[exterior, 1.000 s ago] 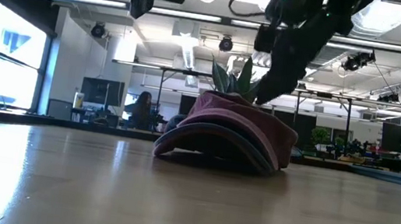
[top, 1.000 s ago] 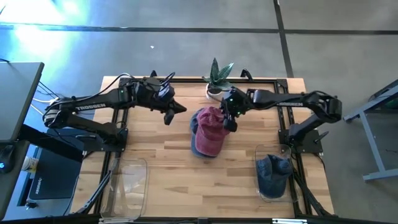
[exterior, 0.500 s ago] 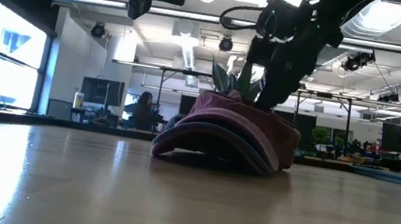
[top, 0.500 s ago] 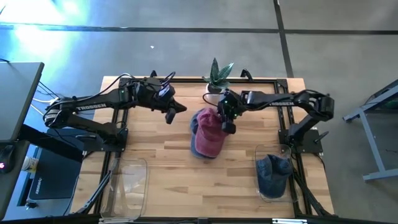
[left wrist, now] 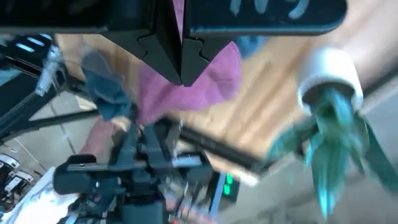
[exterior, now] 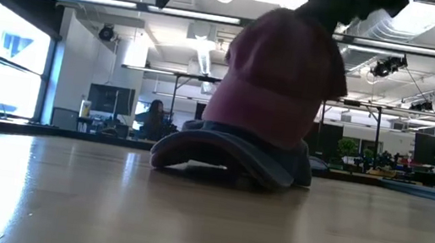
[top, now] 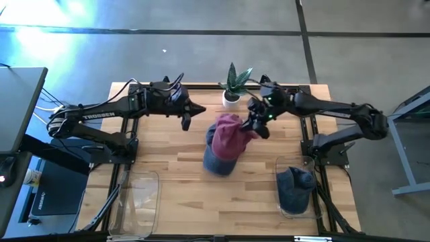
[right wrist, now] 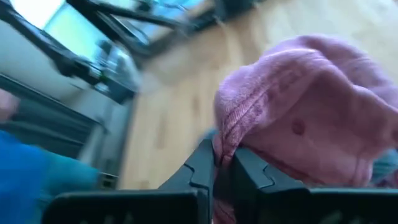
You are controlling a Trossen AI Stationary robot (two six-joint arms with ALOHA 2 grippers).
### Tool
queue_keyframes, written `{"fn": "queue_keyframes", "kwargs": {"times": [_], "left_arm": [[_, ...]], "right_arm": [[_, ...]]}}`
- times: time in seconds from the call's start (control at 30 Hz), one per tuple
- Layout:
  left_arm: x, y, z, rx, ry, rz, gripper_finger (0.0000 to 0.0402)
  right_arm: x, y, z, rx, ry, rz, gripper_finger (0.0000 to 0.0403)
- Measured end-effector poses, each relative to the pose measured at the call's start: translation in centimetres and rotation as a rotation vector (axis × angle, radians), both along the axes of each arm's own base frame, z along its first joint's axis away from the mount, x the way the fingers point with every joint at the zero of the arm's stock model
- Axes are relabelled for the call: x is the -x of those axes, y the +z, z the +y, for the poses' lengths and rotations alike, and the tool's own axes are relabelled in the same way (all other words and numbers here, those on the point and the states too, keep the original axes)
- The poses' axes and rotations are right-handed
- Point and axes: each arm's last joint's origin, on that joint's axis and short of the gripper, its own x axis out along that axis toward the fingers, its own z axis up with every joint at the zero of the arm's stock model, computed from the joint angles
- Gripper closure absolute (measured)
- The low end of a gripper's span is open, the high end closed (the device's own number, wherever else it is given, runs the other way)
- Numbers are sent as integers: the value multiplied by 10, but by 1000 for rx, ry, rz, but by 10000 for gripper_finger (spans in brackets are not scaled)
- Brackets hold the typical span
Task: Pick & Place hat
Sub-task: Put the red cap into the left transparent bin
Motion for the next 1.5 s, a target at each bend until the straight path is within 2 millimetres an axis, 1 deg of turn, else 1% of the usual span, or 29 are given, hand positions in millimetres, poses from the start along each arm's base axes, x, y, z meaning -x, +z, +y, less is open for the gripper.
{"fn": "queue_keyframes", "kwargs": {"times": [0.07, 0.13, 0.23, 0.3, 0.4, 0.53, 0.67, 0.73, 0.8, 0.9, 1.0, 1.07, 1.13, 1.2, 1.3, 1.37, 1.5], "left_arm": [[-3, 2, -3, -58, -28, -25, 402], [-9, 2, -3, -81, -54, -46, 402], [-16, -4, -3, -87, -121, -30, 395], [-22, -11, -4, -93, -193, 0, 378], [-29, -31, -4, -29, -252, 114, 329], [-42, -59, -1, 142, -297, 248, 240], [-59, -85, 2, 286, -413, 300, 156], [-68, -96, 0, 315, -462, 316, 127], [-75, -106, -4, 327, -501, 290, 108], [-80, -107, -6, 339, -528, 128, 98], [-79, -108, -6, 376, -464, -7, 96], [-79, -116, -5, 405, -416, -43, 96], [-82, -128, -4, 453, -403, -56, 96], [-82, -138, -5, 531, -421, -46, 96], [-92, -139, -9, 565, -497, -149, 96], [-97, -144, -14, 606, -533, -200, 96], [-107, -137, -23, 632, -562, -379, 96]], "right_arm": [[3, 8, 2, -50, 16, -37, 368], [5, 13, 4, -88, 38, -67, 365], [7, 18, 6, -117, 70, -93, 375], [7, 20, 7, -131, 90, -106, 382], [8, 23, 7, -155, 99, -121, 381], [8, 24, 8, -214, 114, -113, 367], [12, 31, 13, -221, 134, -141, 374], [19, 38, 16, -212, 142, -171, 380], [26, 46, 18, -222, 134, -193, 382], [38, 56, 21, -230, 109, -223, 375], [48, 65, 24, -225, 96, -260, 371], [53, 70, 26, -211, 96, -290, 375], [56, 73, 27, -205, 99, -308, 379], [58, 74, 28, -203, 103, -315, 379], [58, 74, 28, -205, 108, -316, 371], [58, 75, 28, -202, 111, -318, 369], [58, 76, 28, -194, 125, -334, 375]]}}
